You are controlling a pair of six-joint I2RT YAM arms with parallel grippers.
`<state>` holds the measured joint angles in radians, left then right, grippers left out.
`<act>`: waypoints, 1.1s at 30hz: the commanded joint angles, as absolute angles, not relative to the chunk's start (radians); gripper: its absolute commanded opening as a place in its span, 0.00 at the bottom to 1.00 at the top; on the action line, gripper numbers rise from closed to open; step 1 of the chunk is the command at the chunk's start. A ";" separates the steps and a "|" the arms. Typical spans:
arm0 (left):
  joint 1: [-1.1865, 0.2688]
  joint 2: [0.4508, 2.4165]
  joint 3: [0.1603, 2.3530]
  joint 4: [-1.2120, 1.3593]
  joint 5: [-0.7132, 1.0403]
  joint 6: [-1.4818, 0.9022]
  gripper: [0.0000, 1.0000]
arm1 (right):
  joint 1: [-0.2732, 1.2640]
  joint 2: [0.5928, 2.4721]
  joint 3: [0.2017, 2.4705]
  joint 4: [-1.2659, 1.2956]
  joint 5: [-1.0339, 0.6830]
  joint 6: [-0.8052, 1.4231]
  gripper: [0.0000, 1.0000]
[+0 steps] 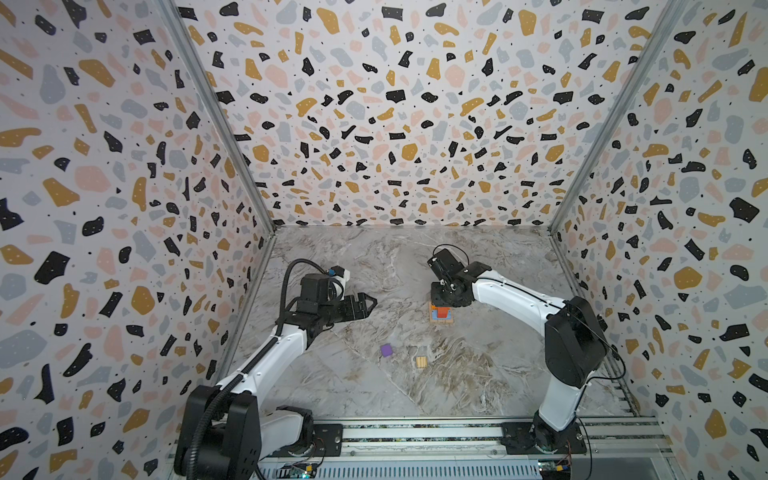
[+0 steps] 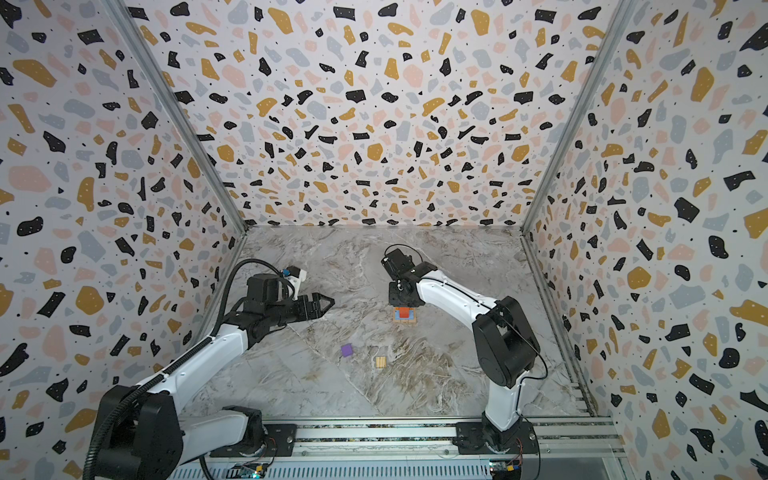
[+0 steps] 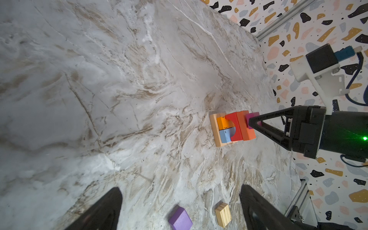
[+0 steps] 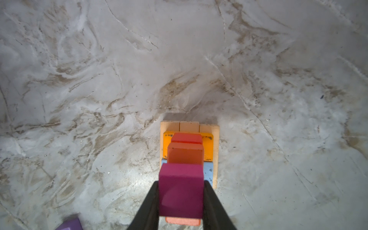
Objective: Build the wood block tower
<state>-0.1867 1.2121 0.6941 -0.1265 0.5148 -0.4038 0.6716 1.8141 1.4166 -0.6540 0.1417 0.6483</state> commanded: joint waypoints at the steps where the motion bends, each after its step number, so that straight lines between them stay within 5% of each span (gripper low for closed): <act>1: -0.193 1.204 0.703 -0.098 0.521 -0.390 0.94 | 0.668 1.822 1.430 -0.664 0.141 0.643 0.26; 33: -0.193 1.206 0.703 -0.097 0.520 -0.390 0.94 | 0.668 1.813 1.417 -0.664 0.153 0.650 0.41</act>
